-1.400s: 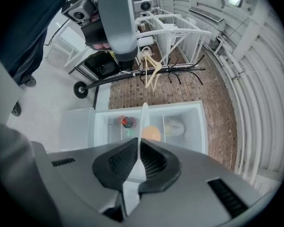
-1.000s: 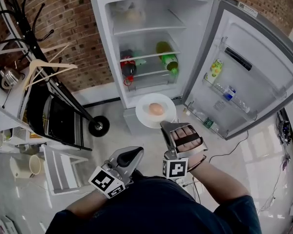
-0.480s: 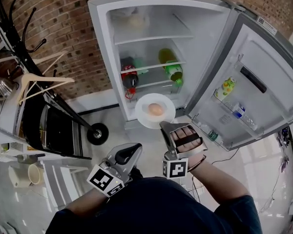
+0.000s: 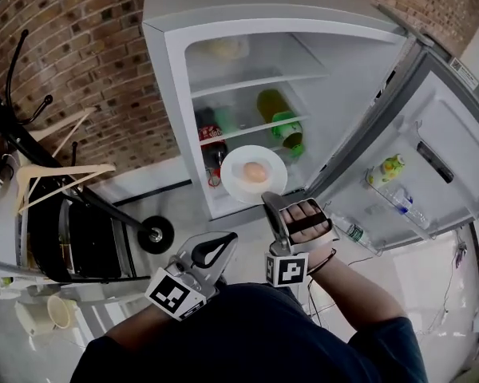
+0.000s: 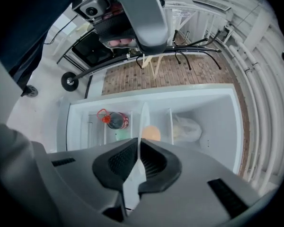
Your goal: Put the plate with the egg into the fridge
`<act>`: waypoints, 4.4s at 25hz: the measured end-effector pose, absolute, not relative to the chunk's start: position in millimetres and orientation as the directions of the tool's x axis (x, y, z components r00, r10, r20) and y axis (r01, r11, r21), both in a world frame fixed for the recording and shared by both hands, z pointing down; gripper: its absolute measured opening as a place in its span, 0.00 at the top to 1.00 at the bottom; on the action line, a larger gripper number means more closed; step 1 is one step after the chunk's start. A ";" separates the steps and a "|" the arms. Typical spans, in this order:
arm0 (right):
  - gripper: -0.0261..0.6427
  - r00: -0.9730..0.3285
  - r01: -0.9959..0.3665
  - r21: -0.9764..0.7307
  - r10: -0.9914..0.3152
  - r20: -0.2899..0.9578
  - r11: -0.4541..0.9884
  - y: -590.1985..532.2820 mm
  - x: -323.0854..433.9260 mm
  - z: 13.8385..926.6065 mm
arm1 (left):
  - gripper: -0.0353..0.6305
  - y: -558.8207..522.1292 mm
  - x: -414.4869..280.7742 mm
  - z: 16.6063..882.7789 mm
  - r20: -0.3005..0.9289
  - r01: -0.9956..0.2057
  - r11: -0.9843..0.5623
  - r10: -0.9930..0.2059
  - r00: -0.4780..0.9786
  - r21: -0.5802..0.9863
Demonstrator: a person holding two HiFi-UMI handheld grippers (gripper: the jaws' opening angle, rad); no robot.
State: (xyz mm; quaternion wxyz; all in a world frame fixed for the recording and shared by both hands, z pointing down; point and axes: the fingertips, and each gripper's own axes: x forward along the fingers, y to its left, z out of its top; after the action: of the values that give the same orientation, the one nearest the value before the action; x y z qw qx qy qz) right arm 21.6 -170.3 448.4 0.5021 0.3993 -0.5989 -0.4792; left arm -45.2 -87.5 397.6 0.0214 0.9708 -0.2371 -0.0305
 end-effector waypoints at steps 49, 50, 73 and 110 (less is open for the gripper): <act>0.93 -0.208 0.103 0.938 -0.915 0.344 0.330 -389.5 27.8 533.7 | 0.94 -182.4 -32.6 409.0 -0.001 -0.631 -0.767 -0.635 0.772 0.111; 0.93 -0.205 0.104 0.934 -0.911 0.357 0.343 -391.7 27.0 535.5 | 0.94 -182.2 -32.9 409.5 0.001 -0.631 -0.768 -0.635 0.773 0.110; 0.85 -0.188 0.134 0.901 -0.882 0.433 0.414 -411.1 16.6 550.0 | 0.94 -182.0 -37.8 414.4 -0.004 -0.620 -0.771 -0.627 0.779 0.142; 0.93 -0.738 -0.648 0.000 -0.627 0.250 0.762 -206.6 -0.4 446.8 | 0.94 -175.5 -21.4 404.3 -0.013 -0.561 -0.821 -0.565 0.825 0.110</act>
State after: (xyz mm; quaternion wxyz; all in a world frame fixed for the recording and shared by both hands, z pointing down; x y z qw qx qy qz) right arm -0.4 -206.6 446.8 0.1181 0.3424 -0.9311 0.0433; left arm -21.4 -175.5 404.3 0.0504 0.9538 -0.2952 -0.0227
